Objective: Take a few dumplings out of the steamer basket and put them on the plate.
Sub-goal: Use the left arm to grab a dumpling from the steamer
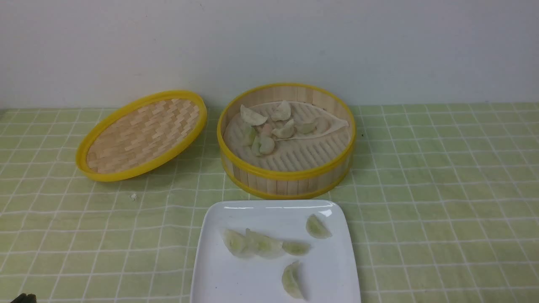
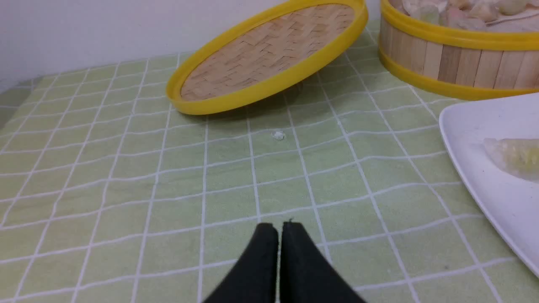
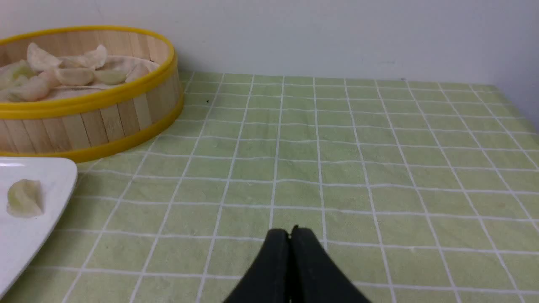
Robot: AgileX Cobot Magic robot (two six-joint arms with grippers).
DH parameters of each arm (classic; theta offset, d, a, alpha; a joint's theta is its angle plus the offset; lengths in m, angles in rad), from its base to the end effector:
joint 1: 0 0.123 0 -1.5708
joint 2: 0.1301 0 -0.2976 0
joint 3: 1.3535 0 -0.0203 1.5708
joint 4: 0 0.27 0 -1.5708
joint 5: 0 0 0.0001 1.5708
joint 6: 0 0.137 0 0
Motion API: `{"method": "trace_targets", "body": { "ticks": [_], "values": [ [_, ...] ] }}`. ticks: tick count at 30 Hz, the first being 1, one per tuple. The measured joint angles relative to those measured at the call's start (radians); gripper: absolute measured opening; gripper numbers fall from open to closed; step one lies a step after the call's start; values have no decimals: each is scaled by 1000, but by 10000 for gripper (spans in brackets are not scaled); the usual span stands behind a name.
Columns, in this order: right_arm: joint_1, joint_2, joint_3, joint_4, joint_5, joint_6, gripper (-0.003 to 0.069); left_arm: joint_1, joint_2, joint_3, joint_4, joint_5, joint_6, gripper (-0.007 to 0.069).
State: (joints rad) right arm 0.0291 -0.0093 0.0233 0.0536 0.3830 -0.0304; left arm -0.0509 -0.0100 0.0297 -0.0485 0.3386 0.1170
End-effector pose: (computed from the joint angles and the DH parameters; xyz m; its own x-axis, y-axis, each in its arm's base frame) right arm 0.1027 0.0057 0.1571 -0.3051 0.0104 -0.9522 -0.0423 0.9988 0.0245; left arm 0.1043 -0.0075 0.1604 -0.2617 0.0846 -0.9614 0.0852 0.9943 0.0643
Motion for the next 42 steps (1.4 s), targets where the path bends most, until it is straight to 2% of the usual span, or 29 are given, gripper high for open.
{"method": "trace_targets", "body": {
  "ticks": [33, 35, 38, 42],
  "values": [
    [0, 0, 0, 0, 0, -5, -15, 0, 0, 0, 18, -18, 2, -6],
    [0, 0, 0, 0, 0, -8, -15, 0, 0, 0, -15, -95, -33, -6],
    [0, 0, 0, 0, 0, -8, -15, 0, 0, 0, -138, -239, -134, -6],
    [0, 0, 0, 0, 0, -8, -15, 0, 0, 0, -229, -388, -197, -6]
  ]
}}
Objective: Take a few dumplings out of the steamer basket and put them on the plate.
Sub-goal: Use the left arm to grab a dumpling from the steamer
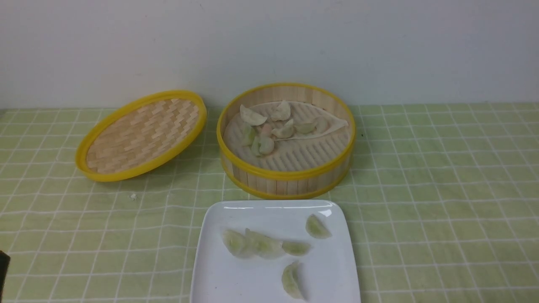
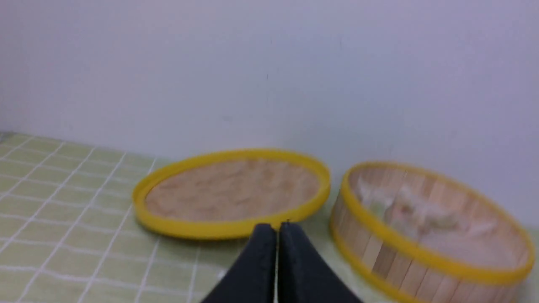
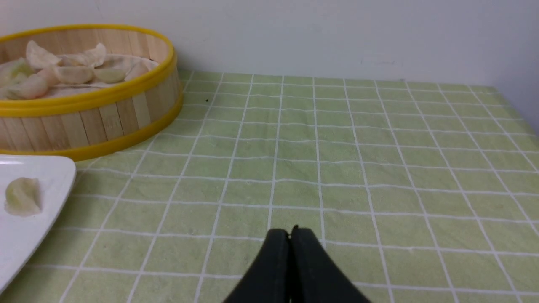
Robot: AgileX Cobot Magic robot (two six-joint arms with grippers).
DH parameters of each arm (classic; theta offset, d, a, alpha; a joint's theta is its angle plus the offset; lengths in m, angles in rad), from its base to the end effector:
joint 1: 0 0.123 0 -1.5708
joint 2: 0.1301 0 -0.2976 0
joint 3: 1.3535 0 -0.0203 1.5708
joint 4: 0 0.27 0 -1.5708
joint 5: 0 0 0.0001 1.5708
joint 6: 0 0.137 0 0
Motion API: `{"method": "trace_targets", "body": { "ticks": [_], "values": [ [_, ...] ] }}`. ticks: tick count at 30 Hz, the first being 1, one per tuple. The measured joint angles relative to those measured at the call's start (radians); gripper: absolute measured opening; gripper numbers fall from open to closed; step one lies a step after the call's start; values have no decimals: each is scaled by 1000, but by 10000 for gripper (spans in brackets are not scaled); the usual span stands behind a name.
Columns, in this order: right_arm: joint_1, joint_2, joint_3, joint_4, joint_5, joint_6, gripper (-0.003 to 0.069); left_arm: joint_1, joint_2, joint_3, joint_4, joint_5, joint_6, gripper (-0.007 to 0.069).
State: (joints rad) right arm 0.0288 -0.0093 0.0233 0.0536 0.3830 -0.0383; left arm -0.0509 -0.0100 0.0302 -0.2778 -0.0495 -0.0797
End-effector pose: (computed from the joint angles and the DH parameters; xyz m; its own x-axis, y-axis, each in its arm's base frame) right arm 0.1027 0.0057 0.1571 -0.3048 0.0026 -0.9524 -0.0444 0.9989 0.0170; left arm 0.1086 -0.0037 0.2126 0.0939 -0.3548 -0.9302 0.0750 0.9342 -0.3488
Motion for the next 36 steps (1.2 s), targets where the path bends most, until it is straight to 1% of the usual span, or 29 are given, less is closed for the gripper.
{"method": "trace_targets", "body": {
  "ticks": [4, 7, 9, 10, 12, 15, 16, 17, 18, 21, 22, 23, 24, 25, 27, 28, 29, 30, 33, 36],
  "values": [
    [0, 0, 0, 0, 0, 0, -15, 0, 0, 0, -43, -233, -28, -6],
    [0, 0, 0, 0, 0, 0, -15, 0, 0, -8, -63, -390, -73, -6],
    [0, 0, 0, 0, 0, 0, -15, 0, 4, -36, -67, -398, -96, -6],
    [0, 0, 0, 0, 0, 0, -15, 0, 27, -96, -67, -378, -112, -6],
    [0, 0, 0, 0, 0, 0, -15, 0, 100, -227, -66, -275, -121, -6],
    [0, 0, 0, 0, 0, 0, -15, 0, 297, -478, -41, -1, -106, -6],
    [0, 0, 0, 0, 0, 0, -15, 0, 346, -533, -31, 49, -99, -6],
    [0, 0, 0, 0, 0, 0, -15, 0, 432, -627, -18, 189, -77, -6],
    [0, 0, 0, 0, 0, 0, -15, 0, 558, -775, -2, 368, -39, -6],
    [0, 0, 0, 1, 0, 0, -15, 0, 818, -988, -4, 712, 51, -6],
    [0, 0, 0, 1, 0, 0, -15, 0, 874, -1031, -10, 777, 64, -6],
    [0, 0, 0, 1, 0, 0, -15, 0, 984, -1112, -28, 888, 109, -6],
    [0, 0, 0, 2, 0, 0, -15, 0, 1077, -1176, -50, 965, 142, -6],
    [0, 0, 0, 2, 0, 0, -15, 0, 1150, -1224, -71, 1013, 163, -6],
    [0, 0, 0, 2, 0, 0, -15, -17, 1341, -1347, -116, 1101, 247, -6],
    [0, 0, 0, 2, 0, 0, -15, -20, 1341, -1347, -116, 1108, 254, -6],
    [0, 0, 0, 2, 0, 0, -15, -54, 1465, -1428, -126, 1145, 299, -6],
    [0, 0, 0, 2, 0, 0, -15, -82, 1532, -1474, -126, 1160, 315, -6],
    [0, 0, 0, 2, 0, 0, -15, -165, 1690, -1595, -96, 1174, 326, -6],
    [0, 0, 0, 2, 0, 0, -15, -247, 1823, -1725, -27, 1188, 311, -6]
  ]
}}
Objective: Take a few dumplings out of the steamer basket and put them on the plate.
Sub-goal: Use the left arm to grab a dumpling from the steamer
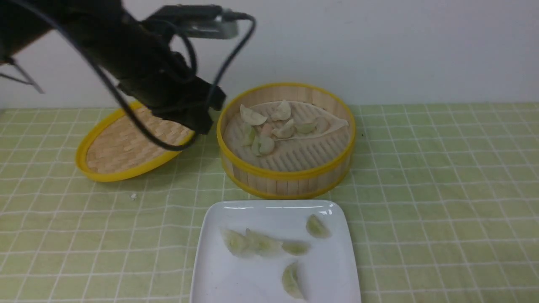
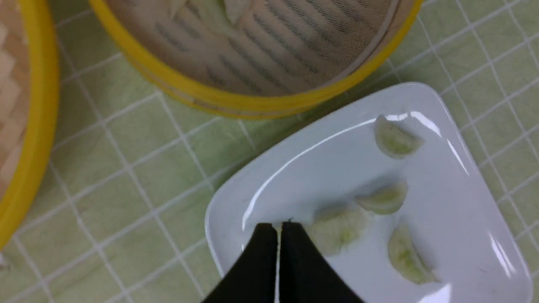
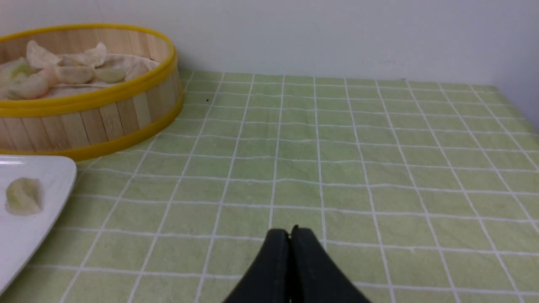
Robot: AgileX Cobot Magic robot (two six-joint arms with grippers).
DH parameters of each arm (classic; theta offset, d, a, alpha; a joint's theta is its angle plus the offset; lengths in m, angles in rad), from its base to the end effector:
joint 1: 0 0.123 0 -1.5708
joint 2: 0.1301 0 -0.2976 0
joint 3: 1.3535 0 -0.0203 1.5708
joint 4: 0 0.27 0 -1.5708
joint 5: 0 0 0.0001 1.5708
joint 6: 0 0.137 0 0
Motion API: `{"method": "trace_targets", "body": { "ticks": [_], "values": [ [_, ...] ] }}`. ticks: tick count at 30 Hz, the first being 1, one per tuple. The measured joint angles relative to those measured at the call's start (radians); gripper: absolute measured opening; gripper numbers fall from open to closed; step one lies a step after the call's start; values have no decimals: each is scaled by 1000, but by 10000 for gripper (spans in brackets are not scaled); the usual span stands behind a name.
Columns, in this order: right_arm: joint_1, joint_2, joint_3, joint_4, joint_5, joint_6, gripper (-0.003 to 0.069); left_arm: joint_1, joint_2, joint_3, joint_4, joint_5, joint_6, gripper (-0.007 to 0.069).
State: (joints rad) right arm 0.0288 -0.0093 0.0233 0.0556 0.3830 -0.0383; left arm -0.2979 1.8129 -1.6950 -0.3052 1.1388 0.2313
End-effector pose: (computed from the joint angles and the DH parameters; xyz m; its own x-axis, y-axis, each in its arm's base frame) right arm 0.1027 0.0058 0.1571 -0.3049 0.0045 -0.9524 -0.0445 0.9988 0.0190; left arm 0.4023 -0.1626 0.2918 -0.8298 0.3554 -0.4302 0.4740 0.8558 -0.2072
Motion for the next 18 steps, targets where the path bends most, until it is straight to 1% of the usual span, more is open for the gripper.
{"method": "trace_targets", "body": {
  "ticks": [4, 10, 14, 18],
  "values": [
    [0, 0, 0, 0, 0, 0, -15, -54, 146, -157, 70, 46, -41, -6],
    [0, 0, 0, 0, 0, 0, -15, -58, 301, -317, 104, 70, -55, -6],
    [0, 0, 0, 0, 0, 0, -15, -58, 400, -401, 111, 30, -49, -6],
    [0, 0, 0, 0, 0, 0, -15, -58, 468, -438, 118, -32, -1, 2]
  ]
}}
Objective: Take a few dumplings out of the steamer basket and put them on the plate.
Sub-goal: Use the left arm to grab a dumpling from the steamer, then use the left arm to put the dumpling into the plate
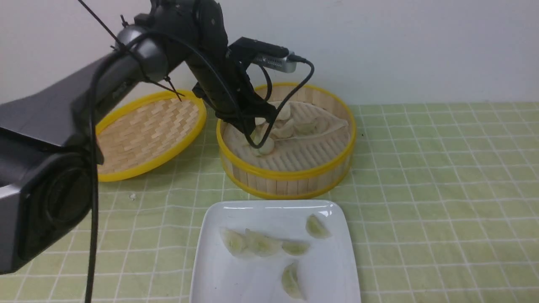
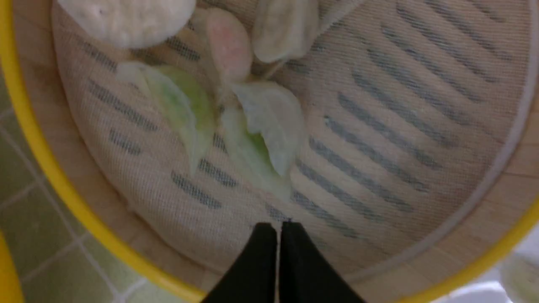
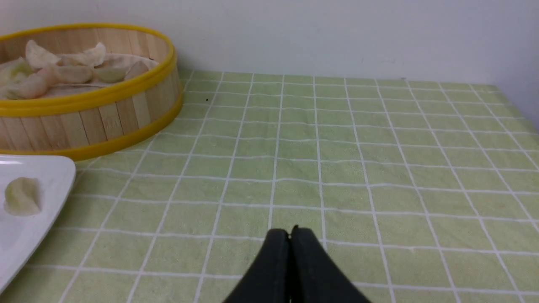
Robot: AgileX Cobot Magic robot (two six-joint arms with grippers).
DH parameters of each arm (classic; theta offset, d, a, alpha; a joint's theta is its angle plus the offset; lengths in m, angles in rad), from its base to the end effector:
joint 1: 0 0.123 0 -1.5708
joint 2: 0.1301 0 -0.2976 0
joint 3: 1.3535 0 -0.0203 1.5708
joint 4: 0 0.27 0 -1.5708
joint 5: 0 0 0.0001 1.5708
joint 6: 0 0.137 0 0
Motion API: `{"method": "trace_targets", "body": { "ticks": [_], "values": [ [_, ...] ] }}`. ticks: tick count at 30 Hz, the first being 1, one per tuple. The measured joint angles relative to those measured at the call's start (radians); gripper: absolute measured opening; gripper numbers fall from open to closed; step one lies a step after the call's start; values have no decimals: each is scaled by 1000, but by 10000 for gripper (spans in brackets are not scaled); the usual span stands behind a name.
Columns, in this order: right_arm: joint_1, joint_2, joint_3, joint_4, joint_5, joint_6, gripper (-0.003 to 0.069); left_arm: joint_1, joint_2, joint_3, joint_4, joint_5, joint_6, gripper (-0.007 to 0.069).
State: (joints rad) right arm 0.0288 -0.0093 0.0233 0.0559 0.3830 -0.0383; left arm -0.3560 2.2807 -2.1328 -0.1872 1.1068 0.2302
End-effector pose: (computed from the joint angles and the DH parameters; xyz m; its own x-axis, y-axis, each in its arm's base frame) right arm 0.1027 0.0058 0.1571 -0.3049 0.0048 -0.9524 -0.0445 0.9988 0.0193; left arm 0.5039 -0.2117 0.2016 -0.7915 0.4470 -0.4169 0.5263 0.8452 -0.0931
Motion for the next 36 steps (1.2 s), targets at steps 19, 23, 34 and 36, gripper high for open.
{"method": "trace_targets", "body": {
  "ticks": [19, 23, 34, 36],
  "values": [
    [0, 0, 0, 0, 1, 0, -15, 0, 164, -15, 116, -310, -156, 433],
    [0, 0, 0, 0, 1, 1, -15, -2, 165, -16, 107, -304, -171, 287],
    [0, 0, 0, 1, 1, 7, -15, -3, 40, -10, 117, -200, -173, 166],
    [0, 0, 0, 1, 1, 7, -15, -3, -32, -11, 117, -123, -166, 166]
  ]
}}
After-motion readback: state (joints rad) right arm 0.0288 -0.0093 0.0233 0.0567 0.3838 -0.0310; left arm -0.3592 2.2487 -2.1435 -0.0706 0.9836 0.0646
